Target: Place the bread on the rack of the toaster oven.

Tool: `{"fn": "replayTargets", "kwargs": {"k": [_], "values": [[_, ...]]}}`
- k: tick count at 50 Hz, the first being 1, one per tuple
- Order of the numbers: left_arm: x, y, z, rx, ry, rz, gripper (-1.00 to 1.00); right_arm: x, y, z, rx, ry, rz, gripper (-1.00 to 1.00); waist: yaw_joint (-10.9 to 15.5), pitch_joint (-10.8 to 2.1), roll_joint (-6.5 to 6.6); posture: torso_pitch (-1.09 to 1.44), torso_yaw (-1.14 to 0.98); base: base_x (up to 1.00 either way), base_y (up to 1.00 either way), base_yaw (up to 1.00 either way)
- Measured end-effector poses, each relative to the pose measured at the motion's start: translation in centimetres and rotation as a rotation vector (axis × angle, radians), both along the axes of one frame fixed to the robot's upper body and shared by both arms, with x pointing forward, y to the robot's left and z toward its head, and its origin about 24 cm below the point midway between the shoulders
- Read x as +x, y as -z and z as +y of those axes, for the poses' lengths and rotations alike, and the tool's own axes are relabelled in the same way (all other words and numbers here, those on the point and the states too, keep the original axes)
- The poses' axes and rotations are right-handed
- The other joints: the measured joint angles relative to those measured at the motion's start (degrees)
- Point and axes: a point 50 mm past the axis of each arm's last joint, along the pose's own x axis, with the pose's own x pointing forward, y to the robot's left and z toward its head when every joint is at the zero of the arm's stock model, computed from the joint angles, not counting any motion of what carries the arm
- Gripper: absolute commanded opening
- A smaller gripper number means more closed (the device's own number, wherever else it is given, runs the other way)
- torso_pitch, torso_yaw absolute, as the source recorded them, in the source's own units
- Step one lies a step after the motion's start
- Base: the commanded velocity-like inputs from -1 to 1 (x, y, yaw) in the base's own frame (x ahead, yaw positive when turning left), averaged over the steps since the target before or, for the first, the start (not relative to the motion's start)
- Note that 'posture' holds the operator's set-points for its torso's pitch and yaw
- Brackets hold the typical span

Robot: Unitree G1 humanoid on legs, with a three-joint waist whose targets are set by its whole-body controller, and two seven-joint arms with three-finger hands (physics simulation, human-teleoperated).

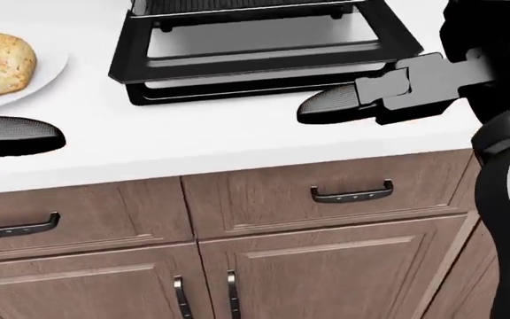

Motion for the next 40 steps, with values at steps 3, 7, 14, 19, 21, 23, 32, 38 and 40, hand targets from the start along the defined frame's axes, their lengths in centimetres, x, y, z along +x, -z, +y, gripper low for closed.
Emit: {"fn": "replayTargets", "kwargs": {"k": [3,7,14,19,21,23,32,38,40], "values": [[0.0,-0.1,0.0,0.002,0.003,-0.002,1.00,0.0,0.0,-0.1,0.004,0.001,-0.001,1.00,-0.26,0.14,3.21,0.00,0.00,0.04,0.32,0.00],[0.5,0.8,0.6,-0.015,-0.030,0.055,1.00,0.7,1.1,0.6,-0.004,-0.033,0.064,1.00,0.49,0.72,3.38,0.00,0.00,0.04,0.32,0.00],[0.3,0.0,0.2,-0.010,-0.012,0.022,1.00,0.3,0.1,0.4,-0.005,-0.023,0.015,1.00,-0.24,0.73,-0.38,0.00,0.00,0.10,0.31,0.00],[0.3,0.2,0.0,-0.007,0.000,0.015,1.00,0.3,-0.1,0.5,-0.010,-0.027,0.003,1.00,-0.66,0.93,-2.21,0.00,0.00,0.16,0.32,0.00],[0.6,0.7,-0.3,-0.004,0.017,0.044,1.00,0.5,0.4,0.1,-0.003,-0.011,0.032,1.00,-0.53,0.76,-2.68,0.00,0.00,0.16,0.31,0.00],[0.8,0.8,-0.3,-0.002,0.020,0.059,1.00,0.7,0.6,0.0,-0.002,-0.002,0.051,1.00,-0.29,0.08,-2.95,0.00,0.00,0.17,0.31,0.00],[0.5,0.7,0.4,-0.005,-0.021,0.038,1.00,0.5,0.7,0.6,-0.018,-0.027,0.040,1.00,0.21,1.09,3.49,0.00,0.00,0.16,0.31,0.00],[0.4,0.7,0.3,-0.001,-0.031,0.029,1.00,0.3,0.7,0.5,-0.020,-0.030,0.034,1.00,0.25,1.05,0.88,0.00,0.00,0.16,0.31,0.00],[0.4,0.6,0.2,0.002,-0.028,0.021,1.00,0.2,0.5,0.5,-0.018,-0.025,0.015,1.00,0.35,1.14,-0.35,0.00,0.00,0.16,0.31,0.00]]}}
